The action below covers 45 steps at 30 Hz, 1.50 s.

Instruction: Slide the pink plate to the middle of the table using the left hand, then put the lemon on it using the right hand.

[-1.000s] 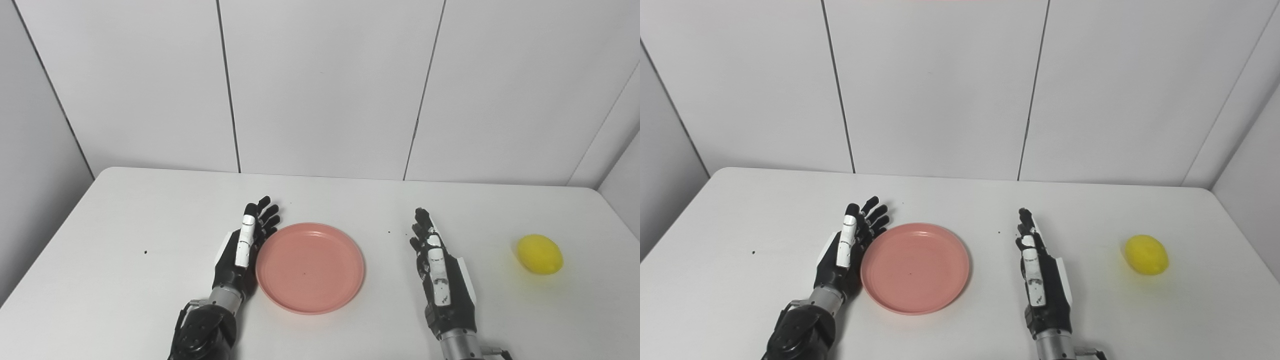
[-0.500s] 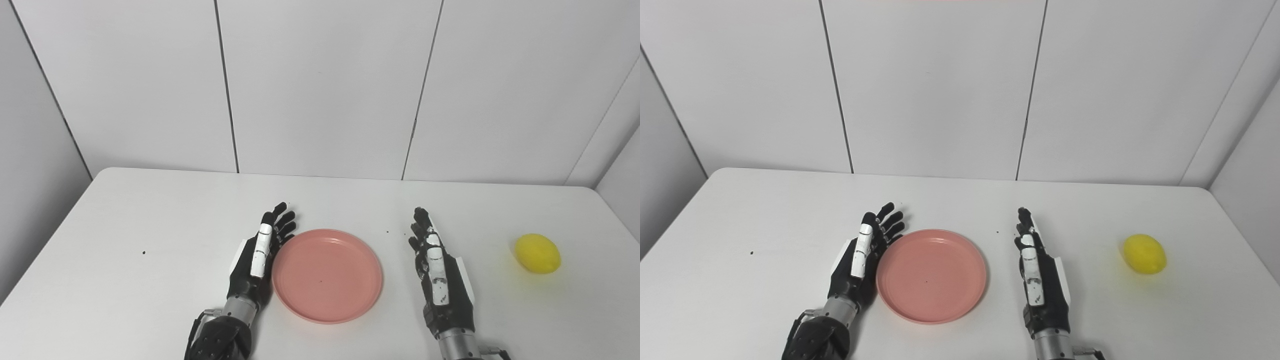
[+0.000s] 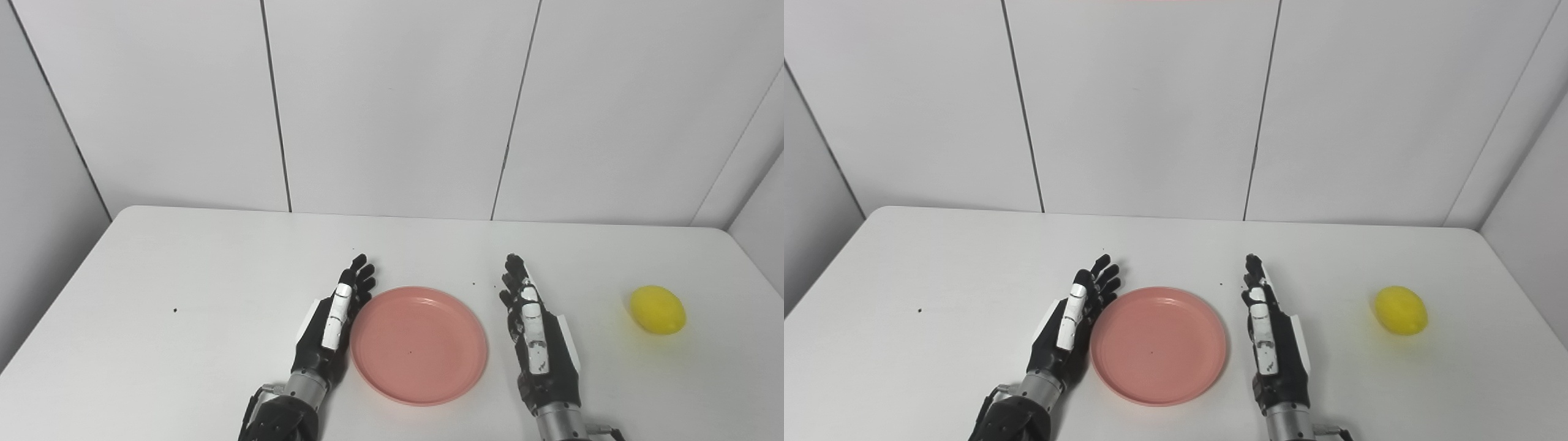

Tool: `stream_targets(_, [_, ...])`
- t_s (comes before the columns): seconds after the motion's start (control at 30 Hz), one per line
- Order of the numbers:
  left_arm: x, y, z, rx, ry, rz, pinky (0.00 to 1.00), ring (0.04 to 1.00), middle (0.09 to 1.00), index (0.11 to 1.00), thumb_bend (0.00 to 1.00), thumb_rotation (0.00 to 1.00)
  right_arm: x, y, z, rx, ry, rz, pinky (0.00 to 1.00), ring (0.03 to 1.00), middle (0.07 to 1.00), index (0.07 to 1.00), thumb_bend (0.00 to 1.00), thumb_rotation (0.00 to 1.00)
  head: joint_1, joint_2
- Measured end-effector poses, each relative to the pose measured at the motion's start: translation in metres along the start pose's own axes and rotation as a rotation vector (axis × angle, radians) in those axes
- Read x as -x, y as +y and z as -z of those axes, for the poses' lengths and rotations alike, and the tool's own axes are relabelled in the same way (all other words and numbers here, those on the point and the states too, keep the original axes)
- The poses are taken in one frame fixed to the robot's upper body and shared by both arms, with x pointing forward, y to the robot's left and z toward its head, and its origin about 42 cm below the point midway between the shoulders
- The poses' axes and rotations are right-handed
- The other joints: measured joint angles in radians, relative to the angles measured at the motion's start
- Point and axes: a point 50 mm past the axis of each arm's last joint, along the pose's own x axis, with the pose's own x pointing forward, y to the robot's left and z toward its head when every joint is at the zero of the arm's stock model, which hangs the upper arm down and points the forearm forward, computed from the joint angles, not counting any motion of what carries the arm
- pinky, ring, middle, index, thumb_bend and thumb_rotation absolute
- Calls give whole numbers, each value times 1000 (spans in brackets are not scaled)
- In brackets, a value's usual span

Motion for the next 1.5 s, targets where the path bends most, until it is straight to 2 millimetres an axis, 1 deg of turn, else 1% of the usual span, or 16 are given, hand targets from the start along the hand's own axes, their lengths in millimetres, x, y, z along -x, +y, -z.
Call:
stream_targets(0.33, [1, 0, 0, -4, -4, 0, 990, 973, 976, 986, 634, 1000, 0, 1, -1, 0, -3, -4, 1000, 998, 981, 950, 759, 994, -12, 3])
stream_targets(0.43, [1, 0, 1, -33, -7, 3, 978, 967, 968, 979, 633, 1000, 0, 1, -1, 1, -3, -3, 1000, 997, 987, 970, 736, 1000, -20, 8])
stream_targets(0.5, [2, 1, 1, -60, -7, 0, 991, 964, 960, 968, 638, 1000, 0, 0, -2, 5, -4, -3, 1000, 1000, 987, 980, 728, 1000, -20, 8])
stream_targets(0.63, [2, 2, 2, -97, -3, -14, 984, 956, 952, 956, 649, 1000, 0, -12, -13, 80, -21, -13, 1000, 1000, 978, 965, 727, 977, -35, 18])
stream_targets(0.67, [2, 3, 1, -98, -3, -18, 981, 953, 951, 955, 646, 1000, -1, -17, -16, 103, -28, -10, 1000, 989, 959, 949, 711, 904, -43, 23])
stream_targets(0.77, [3, 5, 1, -100, -6, -23, 978, 949, 951, 955, 636, 1000, -2, -32, -24, 173, -52, 32, 998, 974, 943, 944, 678, 802, -54, 29])
stream_targets(0.83, [3, 7, 1, -101, -7, -27, 978, 949, 955, 958, 632, 1000, -5, -39, -28, 228, -67, 63, 992, 971, 942, 945, 666, 768, -67, 37])
stream_targets(0.9, [3, 8, 1, -101, -8, -31, 954, 938, 948, 947, 623, 1000, -6, -46, -32, 291, -81, 93, 925, 943, 927, 927, 691, 726, -77, 40])
stream_targets(0.93, [3, 9, 1, -101, -10, -35, 953, 938, 948, 947, 622, 1000, -6, -48, -35, 319, -88, 106, 921, 940, 925, 925, 693, 724, -77, 40])
stream_targets(0.97, [3, 10, 1, -102, -12, -41, 926, 922, 934, 933, 609, 1000, -6, -49, -38, 346, -95, 122, 920, 937, 923, 925, 696, 703, -93, 43])
stream_targets(1.03, [3, 12, 1, -113, -26, -60, 894, 901, 911, 909, 605, 1000, -5, -52, -43, 387, -103, 159, 902, 921, 915, 920, 696, 631, -95, 45])
stream_targets(1.07, [4, 13, 3, -114, -32, -68, 878, 890, 899, 896, 603, 1000, -6, -54, -44, 406, -102, 173, 895, 915, 910, 918, 690, 575, -98, 46])
stream_targets(1.17, [2, 17, 3, -110, -40, -109, 864, 882, 885, 882, 596, 1000, -7, -64, -47, 465, -108, 213, 862, 897, 898, 910, 691, 474, -109, 55])
stream_targets(1.33, [-1, 26, 0, -108, -60, -156, 862, 880, 884, 881, 578, 1000, -11, -84, -57, 577, -126, 265, 883, 902, 896, 902, 716, 440, -129, 54])
stream_targets(1.43, [-2, 28, 0, -100, -65, -160, 882, 889, 891, 890, 582, 1000, -13, -90, -59, 640, -122, 292, 862, 888, 888, 886, 729, 399, -140, 54])
stream_targets(1.5, [-1, 29, 0, -89, -67, -160, 883, 888, 890, 889, 586, 1000, -14, -94, -59, 669, -104, 315, 848, 882, 888, 883, 733, 396, -159, 55])
